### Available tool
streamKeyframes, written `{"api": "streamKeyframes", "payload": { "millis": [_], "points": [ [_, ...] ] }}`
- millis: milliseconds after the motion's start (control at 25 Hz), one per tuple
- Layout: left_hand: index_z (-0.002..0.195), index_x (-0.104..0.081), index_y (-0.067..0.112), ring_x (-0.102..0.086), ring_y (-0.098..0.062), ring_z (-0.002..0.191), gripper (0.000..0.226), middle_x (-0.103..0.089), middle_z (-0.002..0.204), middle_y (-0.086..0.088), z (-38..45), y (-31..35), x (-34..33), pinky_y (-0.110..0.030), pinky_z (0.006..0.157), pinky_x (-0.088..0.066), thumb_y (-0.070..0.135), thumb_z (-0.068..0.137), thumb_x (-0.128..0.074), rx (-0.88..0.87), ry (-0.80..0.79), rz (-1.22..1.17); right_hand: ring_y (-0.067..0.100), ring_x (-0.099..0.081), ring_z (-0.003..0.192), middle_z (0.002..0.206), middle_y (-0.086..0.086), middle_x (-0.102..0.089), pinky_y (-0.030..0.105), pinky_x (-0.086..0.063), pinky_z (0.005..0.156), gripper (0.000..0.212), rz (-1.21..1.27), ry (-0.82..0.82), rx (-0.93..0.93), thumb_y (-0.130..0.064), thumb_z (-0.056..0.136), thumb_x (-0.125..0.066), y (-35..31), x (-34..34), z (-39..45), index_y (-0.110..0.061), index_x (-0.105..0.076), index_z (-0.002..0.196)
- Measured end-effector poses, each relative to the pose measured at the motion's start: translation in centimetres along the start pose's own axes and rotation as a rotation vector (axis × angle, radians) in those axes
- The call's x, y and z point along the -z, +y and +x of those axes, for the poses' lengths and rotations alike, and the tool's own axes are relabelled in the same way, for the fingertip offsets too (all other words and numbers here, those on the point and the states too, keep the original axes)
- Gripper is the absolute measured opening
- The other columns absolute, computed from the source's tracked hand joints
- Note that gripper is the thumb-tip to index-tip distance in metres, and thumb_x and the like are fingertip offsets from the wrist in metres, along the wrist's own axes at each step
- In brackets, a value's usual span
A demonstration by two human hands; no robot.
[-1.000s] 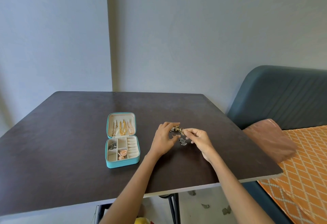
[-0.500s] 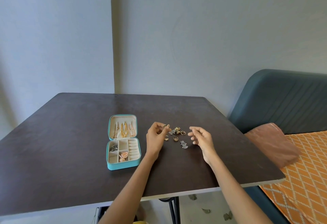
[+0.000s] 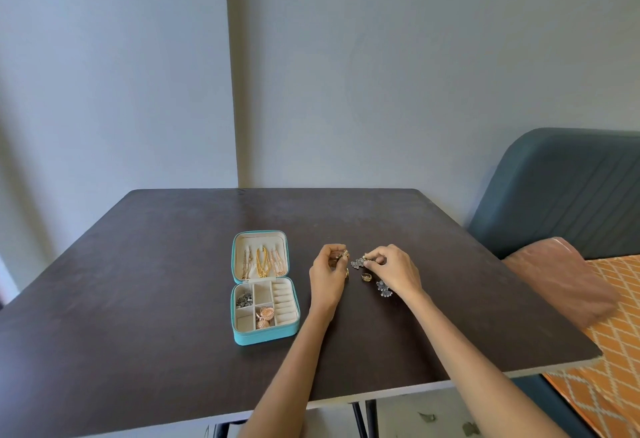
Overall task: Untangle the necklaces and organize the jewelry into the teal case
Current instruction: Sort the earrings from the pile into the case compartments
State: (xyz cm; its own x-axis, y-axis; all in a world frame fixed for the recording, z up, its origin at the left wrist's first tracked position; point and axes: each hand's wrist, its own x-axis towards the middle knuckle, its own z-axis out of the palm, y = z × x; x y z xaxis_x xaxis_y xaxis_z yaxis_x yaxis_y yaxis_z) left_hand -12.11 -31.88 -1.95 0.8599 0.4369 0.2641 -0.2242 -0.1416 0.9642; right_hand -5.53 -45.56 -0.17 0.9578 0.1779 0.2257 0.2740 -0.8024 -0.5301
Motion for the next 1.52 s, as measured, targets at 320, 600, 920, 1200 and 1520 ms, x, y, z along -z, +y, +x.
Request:
{"api": "streamKeyframes", "payload": {
  "millis": [320,600,920,1200,1520],
  "points": [
    [0.106,-0.066,0.020,-0.059,-0.005,0.078,0.021,-0.068,0.090,0.002,0.1,-0.5,-0.1,-0.010,0.070,-0.045,0.010,0.090,-0.058,-0.004,-0.019,0.018,0.004,-0.053,0.062,0.075,-0.003,-0.064,0.015,-0.045,0.053,0.009,0.967,-0.060,-0.136,-0.015,0.090,-0.062,-0.5,0.9,-0.8,-0.017,-0.070,0.087],
    [0.092,-0.067,0.024,-0.057,-0.002,0.065,0.019,-0.068,0.077,0.005,-0.3,0.0,0.1,-0.012,0.060,-0.046,0.008,0.088,-0.060,0.030,-0.028,-0.089,0.017,-0.062,0.069,0.081,0.011,-0.064,0.022,-0.054,0.055,0.017,1.141,-0.179,-0.154,0.002,0.095,-0.045,-1.6,1.7,-2.3,-0.006,-0.057,0.087],
    [0.094,-0.065,0.017,-0.058,-0.011,0.072,0.014,-0.065,0.082,-0.003,-1.2,0.7,0.5,-0.023,0.060,-0.048,0.006,0.089,-0.058,0.070,-0.125,-0.087,0.019,-0.060,0.069,0.080,0.010,-0.061,0.022,-0.055,0.056,0.020,1.092,-0.196,-0.318,0.004,0.096,-0.042,-4.2,0.5,-3.4,-0.006,-0.056,0.086],
    [0.094,-0.063,0.015,-0.058,-0.012,0.067,0.015,-0.063,0.078,-0.003,-2.3,1.0,1.1,-0.021,0.060,-0.047,0.003,0.089,-0.055,0.081,-0.054,-0.088,0.011,-0.055,0.061,0.076,0.003,-0.062,0.020,-0.047,0.052,0.009,0.604,-0.167,-0.097,-0.004,0.088,-0.057,-4.1,2.4,-4.0,-0.012,-0.062,0.088],
    [0.101,-0.062,0.011,-0.058,-0.014,0.075,0.015,-0.064,0.086,-0.007,-3.4,1.7,1.8,-0.027,0.066,-0.049,0.003,0.090,-0.056,0.075,-0.050,-0.046,0.000,-0.053,0.055,0.067,-0.011,-0.061,0.016,-0.045,0.054,0.016,0.235,-0.463,0.201,-0.027,0.075,-0.079,-1.9,2.6,-6.8,-0.028,-0.064,0.081]
  ]
}}
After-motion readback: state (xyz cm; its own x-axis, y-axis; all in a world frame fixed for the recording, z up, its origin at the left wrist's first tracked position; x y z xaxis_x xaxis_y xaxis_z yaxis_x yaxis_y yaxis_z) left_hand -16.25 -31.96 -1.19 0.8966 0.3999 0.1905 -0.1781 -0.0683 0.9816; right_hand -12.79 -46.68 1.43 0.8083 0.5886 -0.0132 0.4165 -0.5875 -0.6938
